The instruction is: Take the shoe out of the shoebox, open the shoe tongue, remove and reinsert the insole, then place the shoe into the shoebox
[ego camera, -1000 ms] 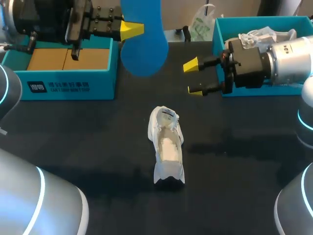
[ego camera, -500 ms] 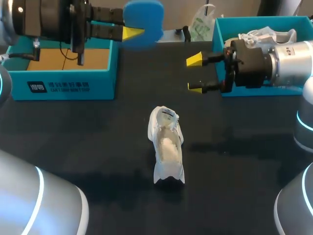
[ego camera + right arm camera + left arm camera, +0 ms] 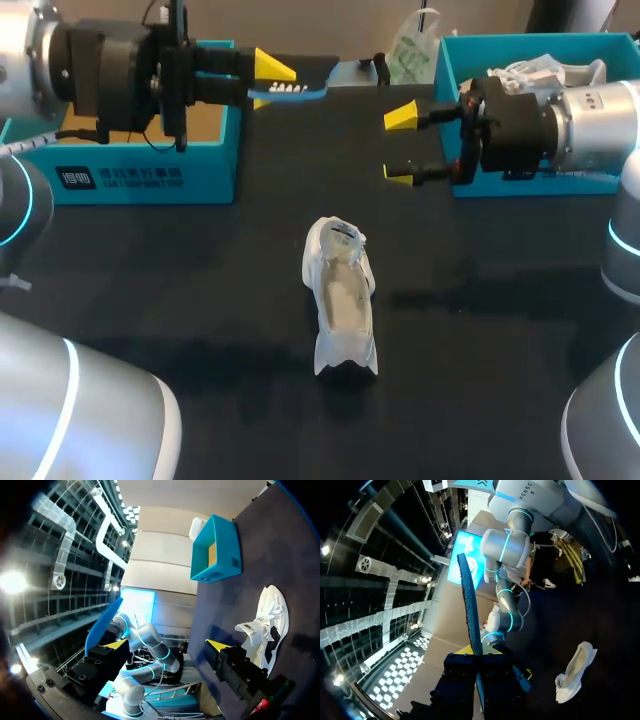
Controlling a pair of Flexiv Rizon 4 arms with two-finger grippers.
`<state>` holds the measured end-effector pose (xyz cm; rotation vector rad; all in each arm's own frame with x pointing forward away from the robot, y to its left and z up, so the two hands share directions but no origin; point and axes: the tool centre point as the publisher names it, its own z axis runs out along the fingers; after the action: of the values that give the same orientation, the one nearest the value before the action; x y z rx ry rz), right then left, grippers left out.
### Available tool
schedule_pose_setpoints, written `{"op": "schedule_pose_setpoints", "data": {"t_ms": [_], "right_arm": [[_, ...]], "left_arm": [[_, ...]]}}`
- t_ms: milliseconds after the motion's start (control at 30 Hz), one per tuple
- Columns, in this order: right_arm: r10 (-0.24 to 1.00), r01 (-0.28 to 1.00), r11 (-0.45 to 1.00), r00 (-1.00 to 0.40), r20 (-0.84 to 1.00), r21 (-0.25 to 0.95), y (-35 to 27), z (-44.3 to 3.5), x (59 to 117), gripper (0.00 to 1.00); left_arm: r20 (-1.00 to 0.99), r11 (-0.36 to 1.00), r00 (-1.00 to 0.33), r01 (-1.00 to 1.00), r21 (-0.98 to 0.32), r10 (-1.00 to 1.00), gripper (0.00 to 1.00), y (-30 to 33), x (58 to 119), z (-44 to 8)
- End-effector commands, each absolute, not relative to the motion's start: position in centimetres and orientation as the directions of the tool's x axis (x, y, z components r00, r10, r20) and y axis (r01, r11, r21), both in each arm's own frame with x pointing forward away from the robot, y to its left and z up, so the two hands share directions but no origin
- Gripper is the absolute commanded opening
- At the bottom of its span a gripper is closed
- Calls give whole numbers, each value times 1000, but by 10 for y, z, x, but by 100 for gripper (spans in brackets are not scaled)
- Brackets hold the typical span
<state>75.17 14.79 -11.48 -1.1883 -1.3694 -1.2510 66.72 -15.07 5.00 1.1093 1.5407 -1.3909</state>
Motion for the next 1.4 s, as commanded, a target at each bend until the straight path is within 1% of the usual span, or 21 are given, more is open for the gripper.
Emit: {"op": "schedule_pose_setpoints", "data": {"t_ms": [33, 67, 133, 167, 200, 233, 267, 300, 633, 700, 767, 833, 867, 967, 1000, 1067, 1133, 1400], "right_arm": [[76, 992, 23, -127, 989, 125, 149, -115, 752, 100], [76, 992, 23, -127, 989, 125, 149, -115, 752, 100], [76, 992, 23, -127, 989, 125, 149, -115, 752, 100], [76, 992, 23, -127, 989, 125, 149, -115, 752, 100], [76, 992, 23, -127, 989, 125, 149, -115, 752, 100], [76, 992, 23, -127, 989, 125, 149, -115, 752, 100], [76, 992, 23, -127, 989, 125, 149, -115, 752, 100], [76, 992, 23, -127, 989, 125, 149, -115, 752, 100], [76, 992, 23, -127, 989, 125, 149, -115, 752, 100], [76, 992, 23, -127, 989, 125, 149, -115, 752, 100], [76, 992, 23, -127, 989, 125, 149, -115, 752, 100], [76, 992, 23, -127, 989, 125, 149, -115, 752, 100], [76, 992, 23, -127, 989, 125, 149, -115, 752, 100], [76, 992, 23, -127, 989, 125, 149, -115, 752, 100], [76, 992, 23, -127, 989, 125, 149, -115, 752, 100], [76, 992, 23, -127, 989, 125, 149, -115, 752, 100], [76, 992, 23, -127, 989, 125, 149, -115, 752, 100], [76, 992, 23, -127, 989, 125, 149, -115, 752, 100]], "left_arm": [[-976, 35, -186, 982, -183, 112, 0, -150, 675, 33], [-976, 17, -189, 982, -189, 103, 0, -150, 678, 30], [-983, 41, -139, 990, -135, 123, 0, -150, 685, 20], [-985, 13, -136, 991, -136, 101, 0, -150, 688, 16], [-987, 33, -127, 992, -125, 101, 0, -150, 692, 12], [-992, 10, -91, 996, -90, 92, 0, -150, 695, 8], [-992, 26, -74, 997, -72, 106, 0, -150, 698, 2], [-988, 56, -87, 995, -80, 126, 0, -150, 702, -4], [-988, 56, -87, 995, -80, 126, 0, -150, 702, -4], [-990, 66, 3, 998, 13, 142, 0, -153, 705, -7], [-986, 78, 44, 995, 58, 163, 0, -153, 711, -17], [-983, 81, 50, 995, 65, 176, 0, -150, 719, -29], [-978, 84, 74, 992, 92, 196, 0, -149, 723, -36], [-972, 79, 78, 992, 97, 222, 0, -145, 734, -52], [-975, 72, 64, 994, 81, 213, 0, -143, 738, -56], [-974, 68, 92, 992, 108, 207, 0, -142, 743, -62], [-982, 71, 47, 996, 61, 183, 0, -142, 750, -69], [-982, 71, 47, 996, 61, 183, 0, -142, 750, -69]]}}
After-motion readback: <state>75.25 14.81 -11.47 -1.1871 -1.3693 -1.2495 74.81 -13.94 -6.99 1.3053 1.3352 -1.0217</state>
